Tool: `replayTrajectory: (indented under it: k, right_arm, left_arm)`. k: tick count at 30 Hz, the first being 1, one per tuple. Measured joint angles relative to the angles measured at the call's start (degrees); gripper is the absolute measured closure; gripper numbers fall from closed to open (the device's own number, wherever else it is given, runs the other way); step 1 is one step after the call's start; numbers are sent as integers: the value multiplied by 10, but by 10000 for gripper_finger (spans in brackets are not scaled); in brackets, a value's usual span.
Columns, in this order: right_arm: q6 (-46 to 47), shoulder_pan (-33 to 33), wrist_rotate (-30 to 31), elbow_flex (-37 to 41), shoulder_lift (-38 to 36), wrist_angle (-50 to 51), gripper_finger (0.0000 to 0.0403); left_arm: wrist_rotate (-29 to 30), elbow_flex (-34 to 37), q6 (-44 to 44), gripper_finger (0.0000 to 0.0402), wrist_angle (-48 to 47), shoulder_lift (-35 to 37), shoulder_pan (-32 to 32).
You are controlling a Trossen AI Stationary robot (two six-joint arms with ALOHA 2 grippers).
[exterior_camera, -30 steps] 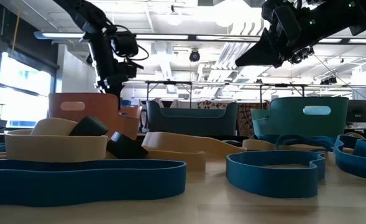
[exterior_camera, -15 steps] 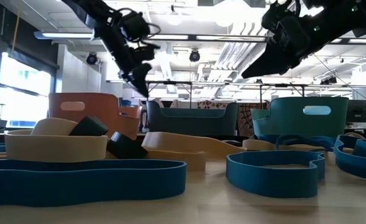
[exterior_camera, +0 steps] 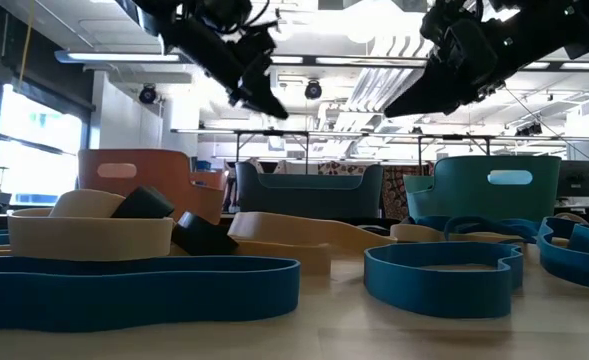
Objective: Sort rubber bands into baskets
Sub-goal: Put the black rubber band into the blue bin
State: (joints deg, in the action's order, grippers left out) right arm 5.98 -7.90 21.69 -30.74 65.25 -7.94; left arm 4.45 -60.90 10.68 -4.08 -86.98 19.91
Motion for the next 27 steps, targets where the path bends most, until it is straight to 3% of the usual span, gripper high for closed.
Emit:
replayTrajectory:
  k: [5, 16, 21, 27]
  right_arm:
    - [0, 0, -1, -12, 0, 4, 389]
    - [0, 0, 8, -59, 0, 75, 272]
    - [0, -13, 8, -86, 18, 108, 258]
    - [-4, -34, 23, -157, 107, 197, 258]
  left_arm:
    - [-23, 23, 14, 392, 83, 1, -22]
    - [-77, 112, 19, 392, 253, 0, -67]
    - [-101, 135, 18, 392, 283, 0, -90]
    - [-133, 166, 14, 392, 365, 2, -111]
